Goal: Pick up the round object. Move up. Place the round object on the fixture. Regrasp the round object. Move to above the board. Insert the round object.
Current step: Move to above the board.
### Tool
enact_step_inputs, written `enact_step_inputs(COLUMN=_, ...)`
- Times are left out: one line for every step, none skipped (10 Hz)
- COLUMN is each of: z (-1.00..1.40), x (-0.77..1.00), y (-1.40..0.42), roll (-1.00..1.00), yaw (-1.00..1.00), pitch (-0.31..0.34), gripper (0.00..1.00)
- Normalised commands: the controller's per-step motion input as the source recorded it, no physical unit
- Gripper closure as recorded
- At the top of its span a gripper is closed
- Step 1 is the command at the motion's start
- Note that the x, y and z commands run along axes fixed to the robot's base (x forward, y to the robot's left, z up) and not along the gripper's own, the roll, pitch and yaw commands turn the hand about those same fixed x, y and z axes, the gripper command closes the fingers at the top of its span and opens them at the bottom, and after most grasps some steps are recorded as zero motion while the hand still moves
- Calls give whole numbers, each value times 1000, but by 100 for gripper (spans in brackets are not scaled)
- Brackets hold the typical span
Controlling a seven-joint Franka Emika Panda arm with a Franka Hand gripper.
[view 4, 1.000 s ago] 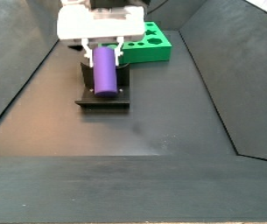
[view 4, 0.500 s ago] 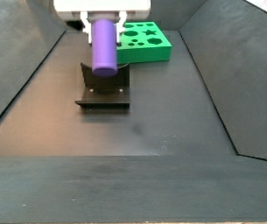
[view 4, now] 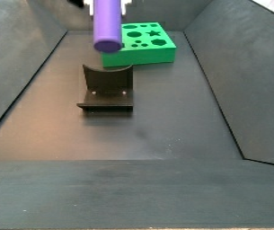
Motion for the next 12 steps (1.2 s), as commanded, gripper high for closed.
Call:
enact_step_inputs(z=1000, x=-87, y=-13, roll=-49, yaw=51, pitch=103, gripper=100)
enact_step_inputs(z=1000, x=-82, y=-14, roll=-48, yaw=67, pitch=82, gripper=100)
enact_step_inputs(z=1000, x=-78, y=-15, roll=-45, yaw=75, pitch=71, gripper=100)
enact_step_inputs(z=1000, x=-72, y=-15, roll=-45, yaw=76, pitch=62, gripper=100)
enact_step_inputs(z=959, x=-53, y=-20, roll=-44, yaw=71, pitch=51, gripper=100)
enact_step_inputs(z=789, x=-32, y=-20, roll=-39, yaw=67, pitch=48, gripper=100)
enact_step_inputs(z=616, x=-14, y=-20, roll=-36, yaw=60, pitch=53, gripper=100)
enact_step_inputs(z=504, x=-7, y=-20, roll=-36, yaw=56, pitch=62, gripper=100)
enact_step_inputs(z=224, x=8, y=-22, roll=-37, yaw=51, pitch=78, gripper=100)
enact_step_inputs(z=139, x=-428, y=-1000, roll=-1000, yaw=-87, pitch=9, gripper=100)
enact_step_inputs(z=132, x=-427, y=-1000, roll=-1000, yaw=-87, pitch=4, gripper=100)
enact_step_inputs(z=151, x=-449, y=-1000, roll=-1000, yaw=-86, pitch=-2, gripper=100)
